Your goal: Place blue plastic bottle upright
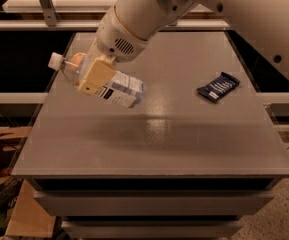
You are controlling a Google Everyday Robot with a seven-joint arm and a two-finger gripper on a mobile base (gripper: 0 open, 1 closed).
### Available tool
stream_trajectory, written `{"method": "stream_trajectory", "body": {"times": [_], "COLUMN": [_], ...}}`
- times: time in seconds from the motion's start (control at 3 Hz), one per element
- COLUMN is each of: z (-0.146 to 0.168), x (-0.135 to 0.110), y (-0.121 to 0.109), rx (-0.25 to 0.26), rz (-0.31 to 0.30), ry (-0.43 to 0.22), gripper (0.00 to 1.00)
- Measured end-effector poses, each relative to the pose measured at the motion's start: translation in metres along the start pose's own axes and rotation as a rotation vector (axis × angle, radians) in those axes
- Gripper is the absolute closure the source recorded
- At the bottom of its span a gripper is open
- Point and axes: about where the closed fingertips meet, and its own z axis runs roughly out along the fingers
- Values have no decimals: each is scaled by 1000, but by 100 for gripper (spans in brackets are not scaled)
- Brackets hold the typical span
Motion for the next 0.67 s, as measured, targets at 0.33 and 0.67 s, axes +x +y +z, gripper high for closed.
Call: {"method": "stream_trajectory", "body": {"times": [0.33,0.67], "z": [4,6], "x": [-1,2], "y": [2,-2], "rx": [1,33], "rz": [-2,-11], "ry": [-21,-98], "gripper": [100,100]}}
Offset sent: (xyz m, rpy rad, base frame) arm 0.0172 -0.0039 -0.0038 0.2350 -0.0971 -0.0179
